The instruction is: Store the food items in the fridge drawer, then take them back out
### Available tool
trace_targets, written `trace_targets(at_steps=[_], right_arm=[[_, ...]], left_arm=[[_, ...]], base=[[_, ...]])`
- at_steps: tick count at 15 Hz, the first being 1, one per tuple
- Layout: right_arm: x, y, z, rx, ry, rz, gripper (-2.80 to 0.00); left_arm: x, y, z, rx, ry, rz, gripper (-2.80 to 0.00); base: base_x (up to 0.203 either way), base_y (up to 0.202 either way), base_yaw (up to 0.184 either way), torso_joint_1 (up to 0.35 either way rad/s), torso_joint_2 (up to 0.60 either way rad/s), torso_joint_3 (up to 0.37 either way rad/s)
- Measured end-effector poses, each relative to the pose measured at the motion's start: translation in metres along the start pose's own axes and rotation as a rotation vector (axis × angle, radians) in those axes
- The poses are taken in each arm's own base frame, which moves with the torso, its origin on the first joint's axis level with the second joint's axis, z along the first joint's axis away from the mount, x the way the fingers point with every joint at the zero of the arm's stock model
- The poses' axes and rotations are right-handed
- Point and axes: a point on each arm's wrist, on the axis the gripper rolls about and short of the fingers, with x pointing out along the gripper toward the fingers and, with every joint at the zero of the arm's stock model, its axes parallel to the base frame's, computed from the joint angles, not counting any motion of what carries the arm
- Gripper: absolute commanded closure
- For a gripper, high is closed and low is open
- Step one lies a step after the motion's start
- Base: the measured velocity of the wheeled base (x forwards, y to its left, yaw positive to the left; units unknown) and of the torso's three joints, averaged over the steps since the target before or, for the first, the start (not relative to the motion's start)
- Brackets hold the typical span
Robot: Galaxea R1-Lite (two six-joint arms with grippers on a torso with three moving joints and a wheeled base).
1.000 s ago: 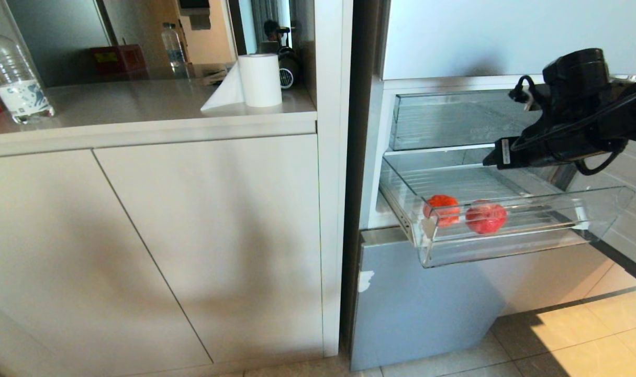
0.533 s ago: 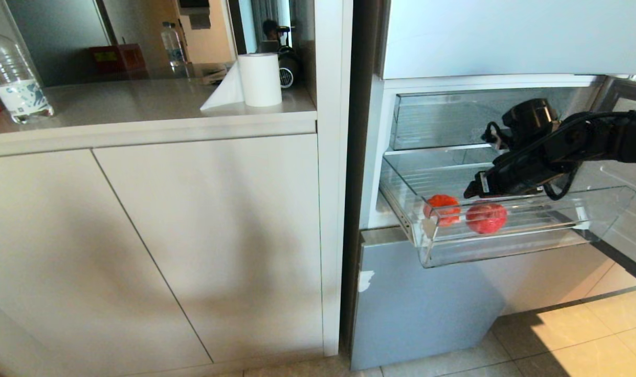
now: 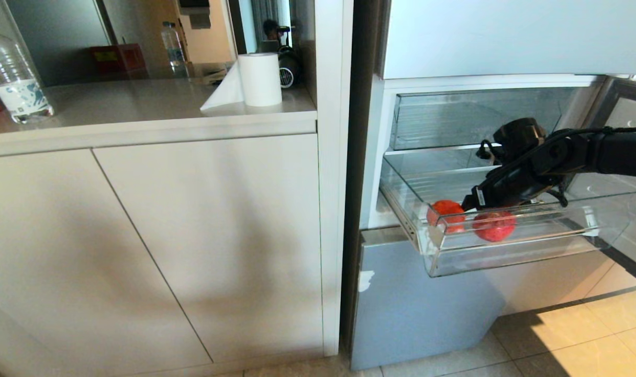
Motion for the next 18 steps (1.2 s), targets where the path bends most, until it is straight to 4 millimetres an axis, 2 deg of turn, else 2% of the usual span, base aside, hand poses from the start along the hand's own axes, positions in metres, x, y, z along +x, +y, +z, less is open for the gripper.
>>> trace_targets(at_steps=[6,18], right_arm=[[-0.004,0.0,0.002,0.003,-0.009,0.064,-2.8],[-0.008,-0.002,-0.005,-0.024,0.064,0.055,-2.8]], left_arm=[[0.0,0.0,0.0,0.0,0.0,0.0,0.0],[0.0,0.0,0.0,0.0,0.0,0.0,0.0]], base=[[0.0,0.0,0.0,0.0,0.0,0.0],[0.0,0.0,0.0,0.0,0.0,0.0]])
